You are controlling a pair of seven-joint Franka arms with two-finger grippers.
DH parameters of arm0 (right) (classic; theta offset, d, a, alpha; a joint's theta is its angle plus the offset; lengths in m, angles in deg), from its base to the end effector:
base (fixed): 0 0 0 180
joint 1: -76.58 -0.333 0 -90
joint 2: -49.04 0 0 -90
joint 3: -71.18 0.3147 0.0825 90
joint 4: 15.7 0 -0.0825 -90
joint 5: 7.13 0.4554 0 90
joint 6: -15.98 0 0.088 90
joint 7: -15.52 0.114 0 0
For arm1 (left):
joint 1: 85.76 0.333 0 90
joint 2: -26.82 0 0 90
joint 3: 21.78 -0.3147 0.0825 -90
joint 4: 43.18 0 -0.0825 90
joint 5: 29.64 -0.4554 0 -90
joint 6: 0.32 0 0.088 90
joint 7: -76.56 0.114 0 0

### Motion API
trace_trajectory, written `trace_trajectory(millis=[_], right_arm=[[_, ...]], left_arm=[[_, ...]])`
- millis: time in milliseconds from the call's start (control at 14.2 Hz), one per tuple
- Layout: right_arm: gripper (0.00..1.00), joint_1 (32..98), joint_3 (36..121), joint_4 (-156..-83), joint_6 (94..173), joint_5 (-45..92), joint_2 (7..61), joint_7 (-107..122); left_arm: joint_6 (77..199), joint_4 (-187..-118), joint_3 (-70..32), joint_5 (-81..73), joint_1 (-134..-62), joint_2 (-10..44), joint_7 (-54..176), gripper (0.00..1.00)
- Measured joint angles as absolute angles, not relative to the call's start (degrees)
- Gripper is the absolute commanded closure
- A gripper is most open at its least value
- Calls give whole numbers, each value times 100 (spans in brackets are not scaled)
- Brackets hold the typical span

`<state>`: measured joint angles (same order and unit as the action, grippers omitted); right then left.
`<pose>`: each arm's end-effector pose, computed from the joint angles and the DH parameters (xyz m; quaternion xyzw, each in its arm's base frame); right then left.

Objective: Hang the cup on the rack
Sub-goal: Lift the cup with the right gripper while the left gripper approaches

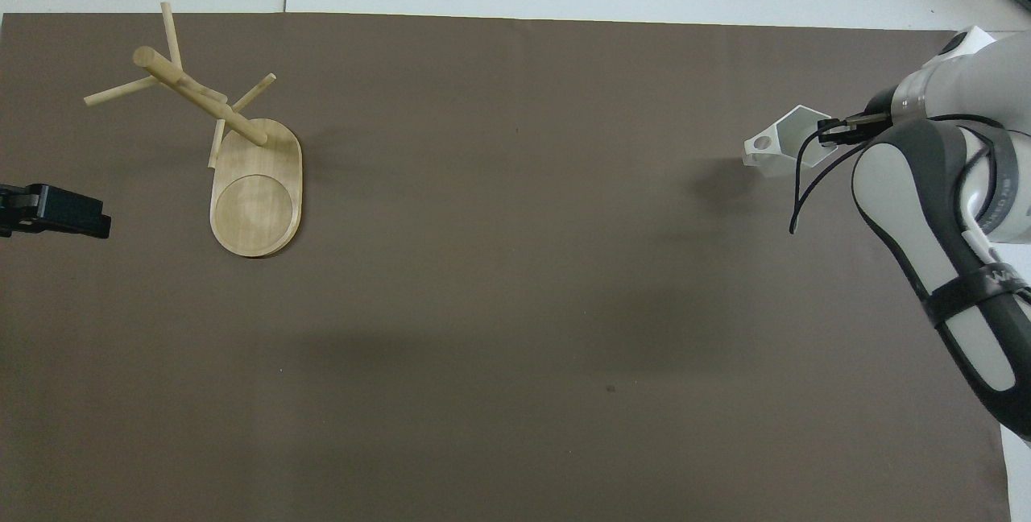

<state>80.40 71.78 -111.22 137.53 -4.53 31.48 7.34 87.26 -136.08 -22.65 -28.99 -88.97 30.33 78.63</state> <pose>0.7277 -0.0392 0.4058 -0.9965 -0.0324 -0.0756 0.0143 0.6014 -0.0257 0.6228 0.9991 -0.0386 -0.0158 0.0061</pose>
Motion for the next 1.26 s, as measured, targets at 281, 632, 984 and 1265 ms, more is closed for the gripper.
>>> trace_trajectory(millis=[281, 632, 984, 1265], right_arm=[[100, 8037, 7520, -10593, 13067, -329, 3234, 1410], [100, 8007, 7945, -10534, 13017, -326, 3322, 1633], [100, 7992, 8510, -10509, 13021, 124, 3354, 1648], [100, 7997, 8732, -10478, 13022, 897, 3523, 1943]], left_arm=[[8726, -13622, -2250, -2895, -8897, 3035, 7863, 0], [8773, -13821, -2225, -2599, -8899, 3069, 7364, 0], [8784, -14318, -2136, -2332, -8946, 3310, 6210, 0], [8920, -14816, -2133, -1230, -8987, 3580, 4375, 0]])
